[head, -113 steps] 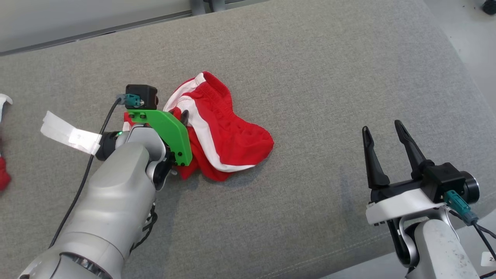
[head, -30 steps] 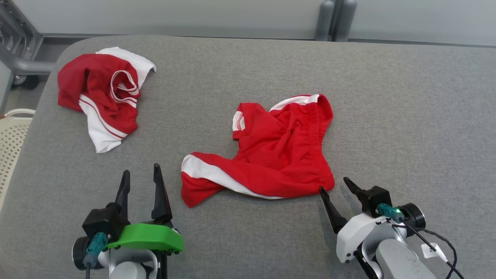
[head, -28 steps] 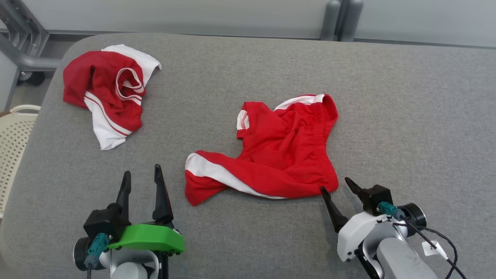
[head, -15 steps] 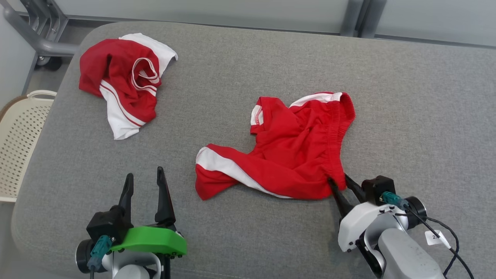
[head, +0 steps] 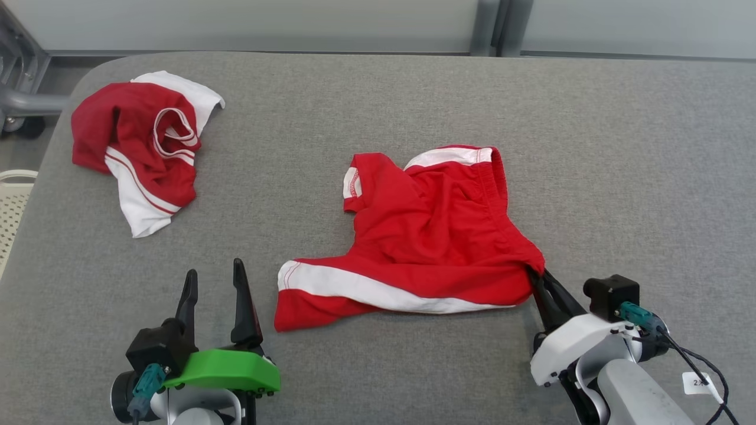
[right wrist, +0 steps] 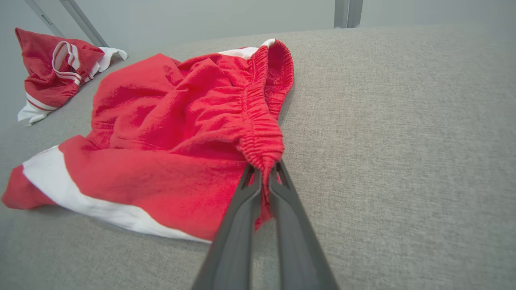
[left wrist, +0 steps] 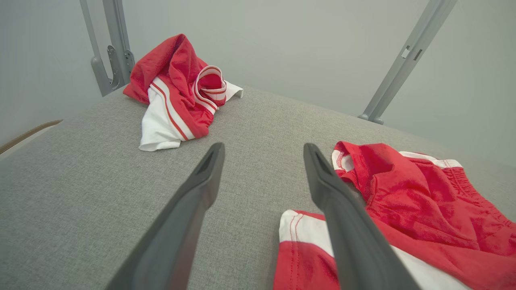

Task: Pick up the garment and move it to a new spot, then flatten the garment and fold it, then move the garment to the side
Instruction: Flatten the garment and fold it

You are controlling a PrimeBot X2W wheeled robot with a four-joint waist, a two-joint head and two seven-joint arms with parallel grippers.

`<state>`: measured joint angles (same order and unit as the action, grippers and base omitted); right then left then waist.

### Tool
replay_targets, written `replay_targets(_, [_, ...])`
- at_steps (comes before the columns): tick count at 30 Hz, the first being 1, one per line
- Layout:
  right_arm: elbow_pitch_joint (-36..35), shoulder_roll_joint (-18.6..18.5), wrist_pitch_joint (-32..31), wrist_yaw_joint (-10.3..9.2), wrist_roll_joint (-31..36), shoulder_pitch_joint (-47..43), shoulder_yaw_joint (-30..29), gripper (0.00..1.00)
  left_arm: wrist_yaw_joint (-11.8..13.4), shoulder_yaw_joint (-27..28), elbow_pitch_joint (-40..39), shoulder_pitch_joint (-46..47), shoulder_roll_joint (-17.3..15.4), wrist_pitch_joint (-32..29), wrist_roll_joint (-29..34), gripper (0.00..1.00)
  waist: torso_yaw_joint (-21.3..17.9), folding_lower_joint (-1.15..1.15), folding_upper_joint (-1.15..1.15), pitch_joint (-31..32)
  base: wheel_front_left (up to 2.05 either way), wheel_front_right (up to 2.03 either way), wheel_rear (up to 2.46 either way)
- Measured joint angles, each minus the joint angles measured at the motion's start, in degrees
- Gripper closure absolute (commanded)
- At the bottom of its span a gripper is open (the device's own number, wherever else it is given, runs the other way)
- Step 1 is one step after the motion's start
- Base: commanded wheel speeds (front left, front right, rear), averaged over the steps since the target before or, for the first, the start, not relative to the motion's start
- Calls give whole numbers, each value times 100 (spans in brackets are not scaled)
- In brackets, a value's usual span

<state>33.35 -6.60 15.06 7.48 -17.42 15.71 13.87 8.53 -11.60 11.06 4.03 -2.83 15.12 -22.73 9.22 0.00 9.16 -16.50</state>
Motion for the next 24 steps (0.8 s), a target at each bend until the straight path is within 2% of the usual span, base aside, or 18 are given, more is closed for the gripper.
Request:
replay_targets(5, [-221,-57,-121,1,-286,-96,-81,100,4,0,-30,-9,1,0,-44,0,-128,0,0,-26,0,0,0])
replay_targets(11, [-209,-51,-398,0,-419,264,-312,100,3,-33,-60,13,0,0,-92,0,-15,0,0,-114,0,0,0])
replay_targets(18, [745,-155,-541,1,-165,1086,-613,100,-2,-170,-75,140,0,0,-135,0,281,0,0,-216,0,0,0])
replay_targets(24, [1545,-145,-537,1,-96,1590,-621,100,1,-212,-58,187,0,0,-170,0,498,0,0,-277,0,0,0])
